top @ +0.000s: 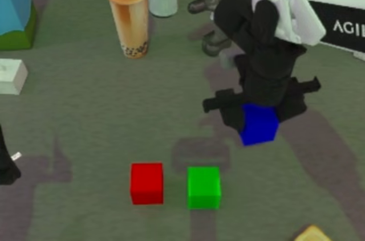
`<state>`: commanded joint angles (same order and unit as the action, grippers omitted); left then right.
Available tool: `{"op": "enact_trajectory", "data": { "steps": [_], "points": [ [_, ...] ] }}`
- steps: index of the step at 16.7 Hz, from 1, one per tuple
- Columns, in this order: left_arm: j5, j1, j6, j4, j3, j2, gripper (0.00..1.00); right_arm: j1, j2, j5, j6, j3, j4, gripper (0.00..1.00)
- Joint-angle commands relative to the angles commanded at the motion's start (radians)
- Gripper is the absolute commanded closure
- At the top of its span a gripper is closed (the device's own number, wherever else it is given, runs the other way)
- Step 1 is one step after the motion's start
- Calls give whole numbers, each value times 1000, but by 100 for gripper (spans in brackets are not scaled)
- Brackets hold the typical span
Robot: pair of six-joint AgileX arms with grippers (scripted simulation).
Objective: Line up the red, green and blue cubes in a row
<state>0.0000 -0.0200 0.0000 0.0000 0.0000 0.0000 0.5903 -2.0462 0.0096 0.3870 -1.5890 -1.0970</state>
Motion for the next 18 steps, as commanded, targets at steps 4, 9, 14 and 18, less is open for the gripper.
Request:
{"op": "enact_trajectory", "data": {
  "steps": [4,9,14,18],
  "points": [
    [0,0,0,0,0,0,0,82,134,3,232,165,18,100],
    [0,0,0,0,0,0,0,130,223,6,340,258,37,100],
    [0,0,0,0,0,0,0,125,213,5,339,267,52,100],
    [0,0,0,0,0,0,0,130,166,5,339,349,183,100]
  ]
}}
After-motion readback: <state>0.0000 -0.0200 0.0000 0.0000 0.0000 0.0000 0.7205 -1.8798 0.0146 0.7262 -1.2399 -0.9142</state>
